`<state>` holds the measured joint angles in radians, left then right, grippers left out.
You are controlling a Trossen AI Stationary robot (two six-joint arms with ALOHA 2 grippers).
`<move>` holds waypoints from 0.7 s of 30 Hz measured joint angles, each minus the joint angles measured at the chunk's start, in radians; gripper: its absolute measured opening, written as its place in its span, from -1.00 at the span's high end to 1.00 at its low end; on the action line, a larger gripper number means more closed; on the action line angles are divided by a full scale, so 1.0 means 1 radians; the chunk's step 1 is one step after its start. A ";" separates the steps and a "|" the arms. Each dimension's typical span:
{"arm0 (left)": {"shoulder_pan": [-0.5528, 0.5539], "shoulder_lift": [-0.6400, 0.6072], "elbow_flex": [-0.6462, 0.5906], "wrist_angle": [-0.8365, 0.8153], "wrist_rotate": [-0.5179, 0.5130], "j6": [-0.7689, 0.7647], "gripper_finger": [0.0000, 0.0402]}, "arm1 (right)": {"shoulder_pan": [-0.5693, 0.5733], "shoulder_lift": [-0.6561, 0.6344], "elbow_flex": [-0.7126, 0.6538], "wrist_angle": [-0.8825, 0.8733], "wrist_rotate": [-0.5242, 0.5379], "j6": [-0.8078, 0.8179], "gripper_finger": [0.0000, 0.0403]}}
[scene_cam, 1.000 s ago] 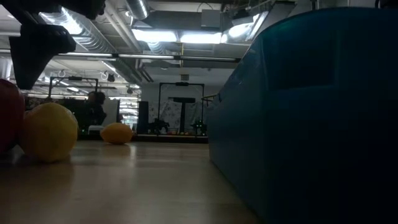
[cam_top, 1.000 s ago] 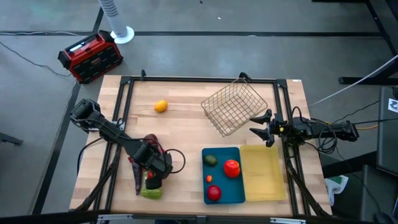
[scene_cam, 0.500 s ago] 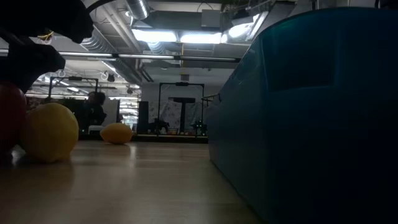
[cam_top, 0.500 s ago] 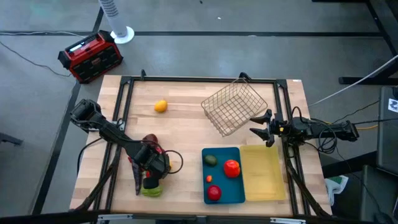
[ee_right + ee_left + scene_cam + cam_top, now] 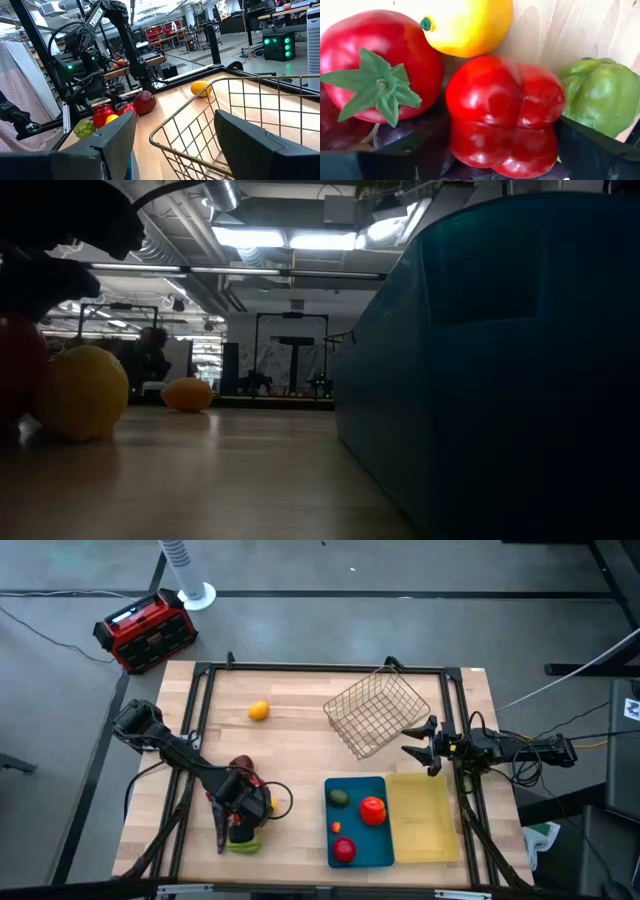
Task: Sort produce into baskets
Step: Put the red bell pepper into the brown wire basket
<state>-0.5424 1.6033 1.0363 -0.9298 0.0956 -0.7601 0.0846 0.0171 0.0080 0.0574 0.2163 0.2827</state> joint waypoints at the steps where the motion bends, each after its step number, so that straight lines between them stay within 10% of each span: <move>1: 0.001 0.000 0.000 0.000 0.000 0.000 -0.47 | 0.000 0.000 0.000 0.000 0.000 0.000 -0.33; 21: 0.157 0.000 0.277 -0.111 0.000 0.100 -0.50 | 0.000 0.000 0.000 0.000 0.000 0.000 -0.33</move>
<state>-0.3849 1.6032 1.3131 -1.0410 0.0952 -0.6598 0.0848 0.0174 0.0080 0.0574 0.2165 0.2827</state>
